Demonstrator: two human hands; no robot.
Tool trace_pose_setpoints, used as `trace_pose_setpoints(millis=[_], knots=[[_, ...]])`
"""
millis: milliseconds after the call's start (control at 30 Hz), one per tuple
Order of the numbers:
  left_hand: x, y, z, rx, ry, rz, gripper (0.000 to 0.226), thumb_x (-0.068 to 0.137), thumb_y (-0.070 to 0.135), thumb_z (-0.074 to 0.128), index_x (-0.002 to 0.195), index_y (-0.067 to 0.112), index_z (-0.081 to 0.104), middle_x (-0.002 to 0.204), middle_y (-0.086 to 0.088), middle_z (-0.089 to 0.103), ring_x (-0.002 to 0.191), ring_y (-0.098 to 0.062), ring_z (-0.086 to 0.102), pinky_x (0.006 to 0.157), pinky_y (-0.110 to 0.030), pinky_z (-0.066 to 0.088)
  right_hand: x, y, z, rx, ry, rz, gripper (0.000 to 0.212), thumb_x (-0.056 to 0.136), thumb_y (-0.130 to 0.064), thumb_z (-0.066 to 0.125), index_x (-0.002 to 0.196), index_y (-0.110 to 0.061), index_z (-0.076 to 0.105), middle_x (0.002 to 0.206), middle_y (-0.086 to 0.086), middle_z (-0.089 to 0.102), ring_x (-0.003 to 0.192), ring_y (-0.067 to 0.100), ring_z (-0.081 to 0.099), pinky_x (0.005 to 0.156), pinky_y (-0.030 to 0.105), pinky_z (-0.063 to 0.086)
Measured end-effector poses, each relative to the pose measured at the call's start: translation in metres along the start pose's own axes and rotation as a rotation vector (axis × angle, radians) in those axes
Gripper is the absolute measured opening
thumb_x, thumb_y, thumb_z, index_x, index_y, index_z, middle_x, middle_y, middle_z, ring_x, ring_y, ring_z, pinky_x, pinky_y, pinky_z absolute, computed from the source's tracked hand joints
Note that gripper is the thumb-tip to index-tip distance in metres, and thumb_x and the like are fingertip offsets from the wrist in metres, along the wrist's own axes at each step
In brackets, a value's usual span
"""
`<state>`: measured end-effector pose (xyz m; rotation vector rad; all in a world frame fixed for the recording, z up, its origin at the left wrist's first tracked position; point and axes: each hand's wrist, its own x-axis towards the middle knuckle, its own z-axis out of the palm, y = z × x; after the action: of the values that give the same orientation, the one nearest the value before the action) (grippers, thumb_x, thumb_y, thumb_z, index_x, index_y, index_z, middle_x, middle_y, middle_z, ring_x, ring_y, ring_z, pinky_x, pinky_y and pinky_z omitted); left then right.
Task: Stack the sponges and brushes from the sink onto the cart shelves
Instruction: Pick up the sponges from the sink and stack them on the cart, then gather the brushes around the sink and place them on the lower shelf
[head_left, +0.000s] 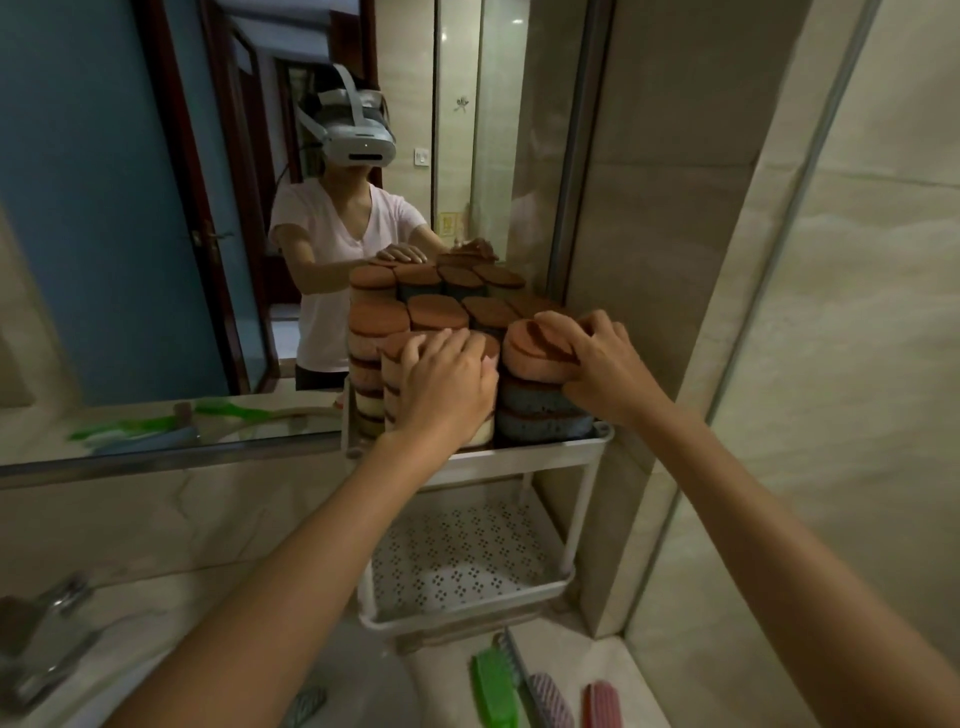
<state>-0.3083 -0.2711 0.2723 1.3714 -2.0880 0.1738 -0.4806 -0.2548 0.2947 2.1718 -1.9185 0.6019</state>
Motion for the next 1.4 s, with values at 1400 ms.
trace_pose_setpoints(millis=[1400], knots=[[-0.308, -0.056, 0.133, -0.299, -0.557, -1.028, 0.032, 0.091, 0.011, 0.046, 0.120, 0.001, 0.054, 0.125, -0.017, 0.058, 0.115, -0.030, 0.054, 0.092, -0.031, 0.042, -0.244, -0.044, 0.268, 0.208, -0.690, 0.428, 0.047, 0.093, 0.002, 0.033, 0.138, 0.005, 0.021, 0.140, 0.026, 0.033, 0.117, 0.041, 0.052, 0.093, 0.045, 0.046]])
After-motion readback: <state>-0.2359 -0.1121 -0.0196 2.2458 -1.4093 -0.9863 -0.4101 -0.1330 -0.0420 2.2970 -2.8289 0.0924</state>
